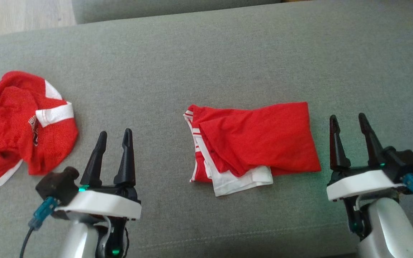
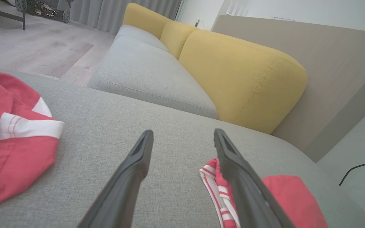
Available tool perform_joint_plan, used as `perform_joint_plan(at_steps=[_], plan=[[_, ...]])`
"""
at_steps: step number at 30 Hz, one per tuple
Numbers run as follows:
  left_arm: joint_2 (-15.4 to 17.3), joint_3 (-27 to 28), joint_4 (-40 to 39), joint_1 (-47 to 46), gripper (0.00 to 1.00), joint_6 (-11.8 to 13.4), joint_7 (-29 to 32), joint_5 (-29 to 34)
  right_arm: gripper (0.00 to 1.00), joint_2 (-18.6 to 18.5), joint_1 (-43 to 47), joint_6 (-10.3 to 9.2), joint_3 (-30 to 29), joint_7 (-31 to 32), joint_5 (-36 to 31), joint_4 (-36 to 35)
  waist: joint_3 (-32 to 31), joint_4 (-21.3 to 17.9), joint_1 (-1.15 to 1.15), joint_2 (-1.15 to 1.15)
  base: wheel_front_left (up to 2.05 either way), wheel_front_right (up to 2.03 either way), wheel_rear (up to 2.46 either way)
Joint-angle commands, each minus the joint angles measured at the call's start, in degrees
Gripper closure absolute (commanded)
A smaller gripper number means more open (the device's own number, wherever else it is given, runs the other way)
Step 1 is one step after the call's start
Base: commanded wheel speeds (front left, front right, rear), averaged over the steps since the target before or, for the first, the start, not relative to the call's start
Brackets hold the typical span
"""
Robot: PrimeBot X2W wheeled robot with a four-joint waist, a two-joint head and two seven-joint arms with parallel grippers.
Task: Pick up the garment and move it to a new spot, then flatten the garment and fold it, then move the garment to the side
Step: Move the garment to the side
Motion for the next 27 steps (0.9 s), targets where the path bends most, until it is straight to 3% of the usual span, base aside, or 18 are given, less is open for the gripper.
perform_joint_plan(at_steps=[1,10,23,24,25,27], plan=[[0.3,1.6,-1.9,-2.3,0.00,-0.3,-0.3,0.4,0.00,0.3,-1.9,0.39,1.2,-0.5,0.1,-1.2,0.4,0.2,0.00,0.00,0.00,0.00,0.00],[0.3,1.3,-1.5,-4.3,0.00,-0.8,-0.3,1.1,0.00,0.8,-6.2,0.39,5.3,3.1,9.3,8.4,3.6,1.7,0.00,0.00,0.00,0.00,0.00],[0.3,1.2,-1.3,-6.1,0.00,-1.2,-0.3,1.9,0.00,1.0,-12.7,0.39,5.5,5.7,10.8,22.6,6.3,3.7,0.00,0.00,0.00,0.00,0.00],[0.3,1.3,-1.3,-6.2,0.00,-1.3,-0.3,2.0,0.70,1.0,-12.9,0.39,6.0,5.9,11.0,23.4,6.4,3.8,0.00,0.00,0.00,0.00,0.00],[0.3,1.4,-1.2,-6.3,0.00,-1.3,-0.3,2.0,1.00,1.0,-13.2,0.39,6.5,5.7,10.8,24.0,6.4,3.9,0.00,0.00,0.00,0.00,0.00],[0.3,1.7,-1.2,-6.5,0.00,-1.3,-0.3,2.0,1.00,0.9,-13.8,0.39,7.6,4.9,10.5,24.6,6.4,3.9,0.00,0.00,0.00,0.00,0.00]])
